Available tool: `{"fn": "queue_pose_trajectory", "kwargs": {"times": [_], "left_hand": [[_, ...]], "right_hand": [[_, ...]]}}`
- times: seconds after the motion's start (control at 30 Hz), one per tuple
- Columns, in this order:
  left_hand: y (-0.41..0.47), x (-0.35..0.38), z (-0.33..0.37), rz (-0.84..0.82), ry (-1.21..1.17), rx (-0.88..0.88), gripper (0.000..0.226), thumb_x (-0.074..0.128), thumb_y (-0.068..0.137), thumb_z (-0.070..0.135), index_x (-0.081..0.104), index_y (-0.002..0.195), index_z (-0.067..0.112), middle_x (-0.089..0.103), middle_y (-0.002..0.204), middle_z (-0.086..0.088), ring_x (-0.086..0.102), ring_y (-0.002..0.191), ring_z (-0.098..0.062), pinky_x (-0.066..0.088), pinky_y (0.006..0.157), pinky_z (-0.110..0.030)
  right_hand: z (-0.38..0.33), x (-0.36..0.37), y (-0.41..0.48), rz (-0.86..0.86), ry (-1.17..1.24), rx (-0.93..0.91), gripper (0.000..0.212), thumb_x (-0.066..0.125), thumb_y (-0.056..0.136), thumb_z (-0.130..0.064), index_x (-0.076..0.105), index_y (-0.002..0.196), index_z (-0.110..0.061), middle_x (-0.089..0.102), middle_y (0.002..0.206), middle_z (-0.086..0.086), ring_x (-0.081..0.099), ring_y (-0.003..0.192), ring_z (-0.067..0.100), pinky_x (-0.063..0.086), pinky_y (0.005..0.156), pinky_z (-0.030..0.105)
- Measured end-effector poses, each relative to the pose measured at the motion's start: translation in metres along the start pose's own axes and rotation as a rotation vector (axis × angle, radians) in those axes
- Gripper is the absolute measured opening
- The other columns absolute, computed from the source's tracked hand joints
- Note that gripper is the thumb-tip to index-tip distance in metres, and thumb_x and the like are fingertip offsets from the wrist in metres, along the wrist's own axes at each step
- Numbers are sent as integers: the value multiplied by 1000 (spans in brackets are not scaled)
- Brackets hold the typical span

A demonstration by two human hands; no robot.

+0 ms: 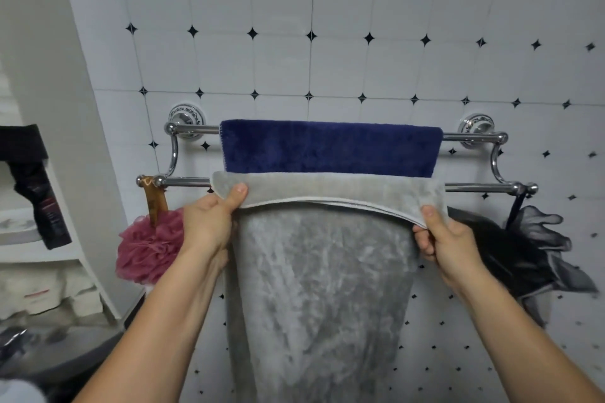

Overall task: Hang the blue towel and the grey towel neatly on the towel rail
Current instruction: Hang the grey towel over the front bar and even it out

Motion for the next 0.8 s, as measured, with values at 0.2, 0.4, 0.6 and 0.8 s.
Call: {"fn": "queue_pose_trajectory", "kwargs": {"times": [0.2, 0.4, 0.6, 0.8], "left_hand": [[-36, -51, -79, -121, 144, 70, 8, 64, 90, 14, 62, 84, 10, 55, 52, 14, 46, 44, 1, 39, 46, -16], [-62, -97, -170, -120, 328, -94, 15, 70, 87, 17, 66, 74, 12, 43, 53, -3, 41, 53, -17, 37, 49, -27], [-83, -110, -208, -141, 277, -294, 7, 66, 88, 8, 71, 87, 13, 76, 71, 0, 66, 69, -21, 58, 57, -24], [-44, -101, -155, -286, 80, -246, 51, 79, 74, 37, 66, 113, 8, 74, 108, -10, 68, 106, -32, 56, 78, -32]], "right_hand": [[76, -22, -39, -69, -117, 181, 68, 66, 65, -74, 62, 67, -6, 51, 47, 2, 42, 43, 13, 33, 40, 21], [144, -43, -88, -140, -210, 376, 55, 51, 92, -47, 54, 57, -5, 47, 48, 6, 40, 45, 17, 32, 50, 29], [181, -57, -108, -137, -316, 577, 53, 50, 99, -40, 61, 68, 2, 55, 52, 9, 45, 48, 20, 34, 54, 31], [140, -47, -85, -231, -480, 452, 41, 61, 90, -43, 66, 110, -7, 70, 106, 8, 65, 94, 17, 46, 71, 24]]}}
Point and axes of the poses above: each hand's wrist, its own y-axis towards the middle knuckle, its own x-axis out of the palm, z = x × y, the point moved 2 cm from there along y, towards the middle knuckle
